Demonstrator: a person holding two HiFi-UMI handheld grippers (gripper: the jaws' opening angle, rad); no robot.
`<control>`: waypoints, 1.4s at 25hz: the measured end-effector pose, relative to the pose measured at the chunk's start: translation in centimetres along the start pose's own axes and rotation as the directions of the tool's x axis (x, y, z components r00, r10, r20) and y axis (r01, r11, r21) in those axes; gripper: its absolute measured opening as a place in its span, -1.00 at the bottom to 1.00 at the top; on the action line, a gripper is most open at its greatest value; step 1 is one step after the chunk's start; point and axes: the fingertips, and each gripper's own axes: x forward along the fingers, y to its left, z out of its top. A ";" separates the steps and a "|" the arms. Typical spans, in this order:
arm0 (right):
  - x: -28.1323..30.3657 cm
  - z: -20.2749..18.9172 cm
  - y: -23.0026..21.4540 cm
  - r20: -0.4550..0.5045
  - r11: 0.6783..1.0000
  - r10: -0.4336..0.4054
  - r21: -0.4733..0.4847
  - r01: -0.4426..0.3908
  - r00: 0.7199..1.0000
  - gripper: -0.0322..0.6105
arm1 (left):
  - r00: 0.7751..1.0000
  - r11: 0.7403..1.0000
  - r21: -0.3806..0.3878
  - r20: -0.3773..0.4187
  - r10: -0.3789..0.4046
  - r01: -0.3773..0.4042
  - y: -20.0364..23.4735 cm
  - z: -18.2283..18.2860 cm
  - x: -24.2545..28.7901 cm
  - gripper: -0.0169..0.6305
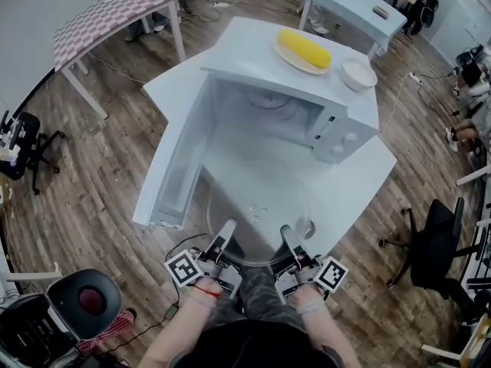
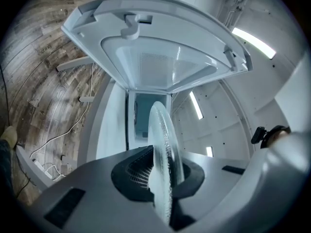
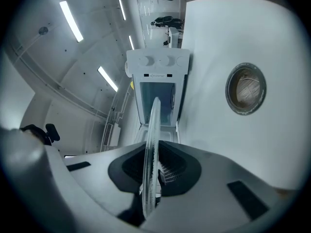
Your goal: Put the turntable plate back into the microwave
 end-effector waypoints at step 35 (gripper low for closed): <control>4.0 7.6 -4.6 -0.006 1.000 0.013 0.022 -0.013 1.000 -0.77 | 0.999 1.000 0.004 0.045 0.019 -0.019 5.0 0.7 7.8 -0.85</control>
